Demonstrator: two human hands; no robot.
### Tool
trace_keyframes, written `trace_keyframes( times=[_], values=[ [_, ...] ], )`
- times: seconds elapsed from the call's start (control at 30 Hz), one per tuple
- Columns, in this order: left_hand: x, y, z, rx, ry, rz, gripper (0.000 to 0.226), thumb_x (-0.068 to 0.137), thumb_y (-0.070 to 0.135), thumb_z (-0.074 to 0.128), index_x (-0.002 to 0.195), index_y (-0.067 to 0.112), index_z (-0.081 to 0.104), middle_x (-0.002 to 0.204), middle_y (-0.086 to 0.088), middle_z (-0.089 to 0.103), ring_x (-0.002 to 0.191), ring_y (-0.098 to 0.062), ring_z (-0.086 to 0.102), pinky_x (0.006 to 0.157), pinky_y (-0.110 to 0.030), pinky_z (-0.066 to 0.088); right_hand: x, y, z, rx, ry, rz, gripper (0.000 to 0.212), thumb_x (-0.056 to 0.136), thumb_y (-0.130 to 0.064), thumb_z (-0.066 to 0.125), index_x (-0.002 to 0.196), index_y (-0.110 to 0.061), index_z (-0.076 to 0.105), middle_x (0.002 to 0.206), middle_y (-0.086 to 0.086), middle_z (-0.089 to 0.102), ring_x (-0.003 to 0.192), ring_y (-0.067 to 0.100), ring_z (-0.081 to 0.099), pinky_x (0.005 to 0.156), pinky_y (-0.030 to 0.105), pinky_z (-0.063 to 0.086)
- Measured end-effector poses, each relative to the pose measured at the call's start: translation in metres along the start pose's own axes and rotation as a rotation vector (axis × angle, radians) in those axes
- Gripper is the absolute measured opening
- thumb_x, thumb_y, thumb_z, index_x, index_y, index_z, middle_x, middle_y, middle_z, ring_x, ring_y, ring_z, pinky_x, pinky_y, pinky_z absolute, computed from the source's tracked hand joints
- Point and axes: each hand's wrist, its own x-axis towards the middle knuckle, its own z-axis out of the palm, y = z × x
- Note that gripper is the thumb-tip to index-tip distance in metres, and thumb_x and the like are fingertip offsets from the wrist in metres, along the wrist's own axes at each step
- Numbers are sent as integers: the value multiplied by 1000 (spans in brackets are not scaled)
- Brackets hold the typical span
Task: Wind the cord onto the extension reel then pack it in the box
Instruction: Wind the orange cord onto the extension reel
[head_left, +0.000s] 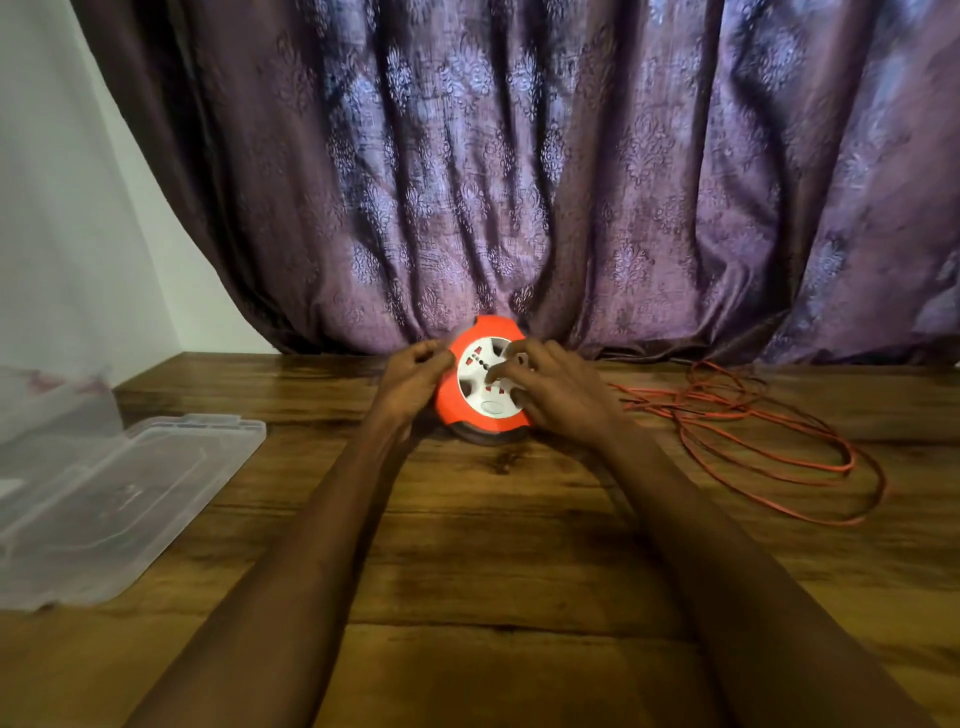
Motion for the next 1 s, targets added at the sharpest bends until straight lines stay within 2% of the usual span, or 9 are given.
trace_keyframes(
  times=[0.13,0.27,0.43,0.57,0.63,0.7,0.73,0.87,1.0],
  values=[
    [-1,1,-5,34,-37,1,11,85,13,61,87,12,73,64,7,69,52,-5,56,53,-21,46,5,-5,-1,-131,-69,-60,51,81,-33,45,128,-49,51,138,2,54,107,27,54,81,40,43],
    [-3,3,-1,64,-39,51,14,91,4,59,98,9,69,70,8,67,51,3,56,51,-17,47,6,-8,0,-192,-14,-12,55,76,-30,54,127,-51,49,126,0,62,108,27,52,85,43,37],
    [-15,-3,21,87,-35,121,32,90,-7,60,120,3,55,89,-3,62,58,5,59,57,-9,48,7,-14,1,-191,6,395,62,71,-62,64,128,-45,45,100,6,72,103,31,55,85,44,34],
    [-28,-10,45,54,-78,173,40,85,-10,64,114,13,48,89,-1,61,70,-2,60,62,-13,50,8,-15,-3,378,36,930,60,73,-61,72,125,-37,54,111,9,71,104,31,65,92,43,49],
    [-32,-12,52,58,-100,198,44,79,-2,70,110,21,49,91,-3,64,77,-10,60,67,-17,52,15,-14,-7,872,124,1152,52,79,-47,75,119,-17,64,99,10,73,80,21,73,71,32,57],
    [-35,-15,55,74,-99,220,44,71,11,69,106,30,49,101,-11,65,85,-16,61,77,-30,55,20,-12,-5,1234,210,1353,41,85,-40,73,100,-3,66,78,14,72,42,16,61,38,21,41],
    [-37,-16,55,86,-91,229,44,69,16,69,105,32,49,106,-14,65,89,-18,61,81,-36,54,20,-11,-4,1306,204,1412,39,86,-43,70,94,-6,63,74,16,73,34,15,51,35,17,32],
    [-33,-13,51,7,-41,171,39,67,15,67,101,28,53,95,-6,65,84,-17,60,78,-37,53,13,-8,4,1245,134,1317,49,84,-59,65,92,-11,65,71,13,76,35,17,44,36,18,31],
    [-19,-4,33,-85,49,84,31,80,2,67,106,16,60,98,-10,67,78,-13,61,70,-27,53,-2,2,10,595,100,907,36,84,-58,61,79,-23,68,79,2,76,70,26,67,67,39,56]
  ],
)
